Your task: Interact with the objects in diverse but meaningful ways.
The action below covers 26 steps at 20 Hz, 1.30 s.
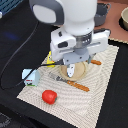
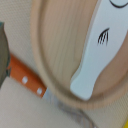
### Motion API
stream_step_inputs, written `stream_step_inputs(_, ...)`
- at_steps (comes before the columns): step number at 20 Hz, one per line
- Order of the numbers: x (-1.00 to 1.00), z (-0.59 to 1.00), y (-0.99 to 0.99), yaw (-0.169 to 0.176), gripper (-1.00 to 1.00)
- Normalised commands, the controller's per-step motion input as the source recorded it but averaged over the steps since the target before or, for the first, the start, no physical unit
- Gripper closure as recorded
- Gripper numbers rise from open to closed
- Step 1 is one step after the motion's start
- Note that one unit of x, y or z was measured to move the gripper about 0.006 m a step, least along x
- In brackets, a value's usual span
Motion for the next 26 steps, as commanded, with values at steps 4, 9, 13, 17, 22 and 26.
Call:
stream_step_inputs(4,-0.09,0.83,0.3,0.024,-1.0)
stream_step_inputs(9,-0.57,0.16,0.24,0.022,-1.0)
stream_step_inputs(13,-0.94,-0.3,-0.04,-0.022,-1.0)
stream_step_inputs(17,-0.94,-0.55,-0.24,-0.082,-1.0)
stream_step_inputs(22,-0.94,-0.7,-0.3,-0.075,-1.0)
stream_step_inputs(26,-0.97,-0.76,-0.3,-0.062,-1.0)
